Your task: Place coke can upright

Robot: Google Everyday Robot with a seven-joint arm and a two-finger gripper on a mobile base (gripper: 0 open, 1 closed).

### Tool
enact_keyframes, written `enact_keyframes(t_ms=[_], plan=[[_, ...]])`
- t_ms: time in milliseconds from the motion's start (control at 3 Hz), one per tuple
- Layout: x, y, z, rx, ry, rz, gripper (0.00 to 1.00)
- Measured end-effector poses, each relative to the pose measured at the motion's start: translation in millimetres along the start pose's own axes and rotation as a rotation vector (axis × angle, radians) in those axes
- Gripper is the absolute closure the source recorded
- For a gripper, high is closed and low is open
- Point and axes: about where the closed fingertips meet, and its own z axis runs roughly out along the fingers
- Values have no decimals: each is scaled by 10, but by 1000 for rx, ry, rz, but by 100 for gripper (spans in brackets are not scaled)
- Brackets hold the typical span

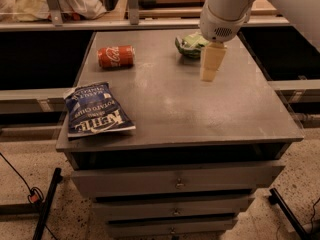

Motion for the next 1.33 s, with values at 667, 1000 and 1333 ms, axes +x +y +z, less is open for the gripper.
enact_keyframes(t_ms=[667, 1000, 1333], plan=[[-448, -473, 270, 39, -2, 52, 0], [-711, -708, 353, 60, -28, 60, 0], [-942, -788, 282, 91, -88, 57, 0]])
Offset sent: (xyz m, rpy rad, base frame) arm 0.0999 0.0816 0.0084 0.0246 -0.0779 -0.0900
